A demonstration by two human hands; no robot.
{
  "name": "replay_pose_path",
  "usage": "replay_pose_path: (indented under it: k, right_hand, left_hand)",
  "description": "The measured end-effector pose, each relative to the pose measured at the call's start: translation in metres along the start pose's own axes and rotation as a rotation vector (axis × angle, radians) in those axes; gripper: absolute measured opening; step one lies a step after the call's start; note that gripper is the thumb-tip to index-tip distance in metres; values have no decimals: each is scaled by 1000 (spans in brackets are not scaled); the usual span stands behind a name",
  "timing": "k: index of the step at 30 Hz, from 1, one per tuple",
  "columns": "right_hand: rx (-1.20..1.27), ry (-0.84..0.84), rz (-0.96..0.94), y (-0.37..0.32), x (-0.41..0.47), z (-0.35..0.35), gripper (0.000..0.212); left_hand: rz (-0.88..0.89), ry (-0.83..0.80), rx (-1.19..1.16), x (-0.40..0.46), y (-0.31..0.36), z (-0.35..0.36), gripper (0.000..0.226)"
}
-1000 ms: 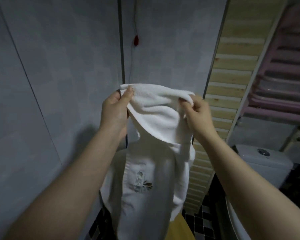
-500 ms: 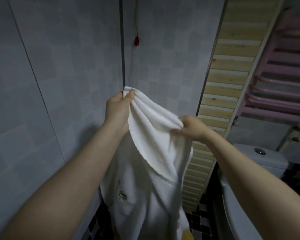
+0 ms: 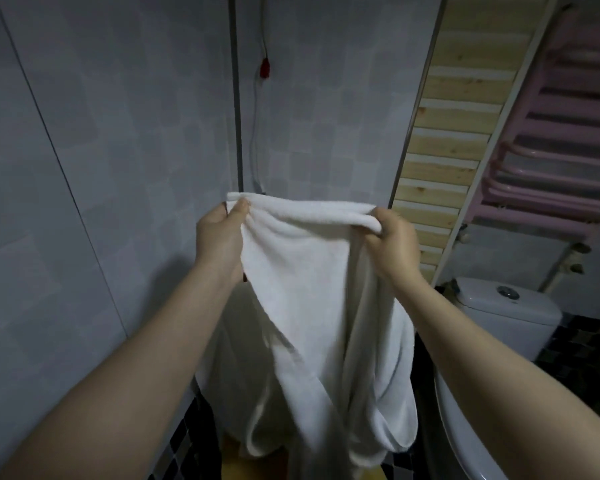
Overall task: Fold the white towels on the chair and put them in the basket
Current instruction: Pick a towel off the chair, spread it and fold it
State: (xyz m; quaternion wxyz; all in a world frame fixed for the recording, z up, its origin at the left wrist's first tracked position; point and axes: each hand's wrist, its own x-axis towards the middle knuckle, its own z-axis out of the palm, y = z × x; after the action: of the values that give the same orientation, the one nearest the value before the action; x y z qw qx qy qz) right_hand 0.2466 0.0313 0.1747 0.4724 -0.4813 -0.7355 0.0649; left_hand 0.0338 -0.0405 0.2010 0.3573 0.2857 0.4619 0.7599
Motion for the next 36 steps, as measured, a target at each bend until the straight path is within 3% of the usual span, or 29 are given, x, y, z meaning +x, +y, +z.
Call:
replay_pose_path:
  k: [1, 4, 6, 8, 11, 13, 15, 20, 22, 24, 26, 27, 30, 33, 36]
  right_hand:
    - [-17, -71, -36, 4, -5, 1, 7]
    - [-193, -668, 128, 23, -31, 5, 12]
    - [-35, -651, 312, 30, -31, -2, 7]
    - [275, -609, 457, 29, -27, -13, 9]
    - [685, -871, 561, 34, -19, -28, 23]
    - [823, -1066, 581, 37, -19, -31, 26]
    - [929, -1145, 596, 43, -22, -28, 40]
    - [1157, -996, 671, 43, -36, -17, 43]
    - [1098, -884, 684, 40, -34, -18, 41]
    - [653, -784, 536, 35, -26, -19, 40]
    - [66, -652, 212, 32, -17, -15, 40]
    - [-114, -562, 107, 29, -15, -10, 40]
    - [-152, -358, 73, 16, -17, 0, 43]
    - [-15, -310, 65, 7, -19, 7, 45]
    - [184, -428, 80, -7, -19, 5, 31]
  left_hand:
    - [9, 19, 5, 1, 2, 0, 24]
    - [21, 24, 72, -3, -4, 1, 25]
    - [-10, 29, 109, -8, -15, 1, 25]
    - [-11, 61, 118, -7, -21, -3, 26]
    - [-3, 66, 169, 0, -19, -7, 24]
    - [-29, 41, 204, 1, -16, -9, 22]
    - [-64, 5, 211, -2, -17, -10, 25]
    - [-118, 8, 318, -1, -26, -18, 26]
    - [-114, 44, 343, 3, -29, -21, 25]
    - [-118, 95, 344, 6, -34, -25, 26]
    - [-102, 122, 360, 1, -38, -26, 27]
    - [-87, 110, 361, -3, -38, -26, 27]
    - [-190, -194, 302, -16, -31, -20, 24]
    - [-233, -596, 567, -21, -25, -14, 39]
    - [-10, -629, 964, -20, -32, -4, 77]
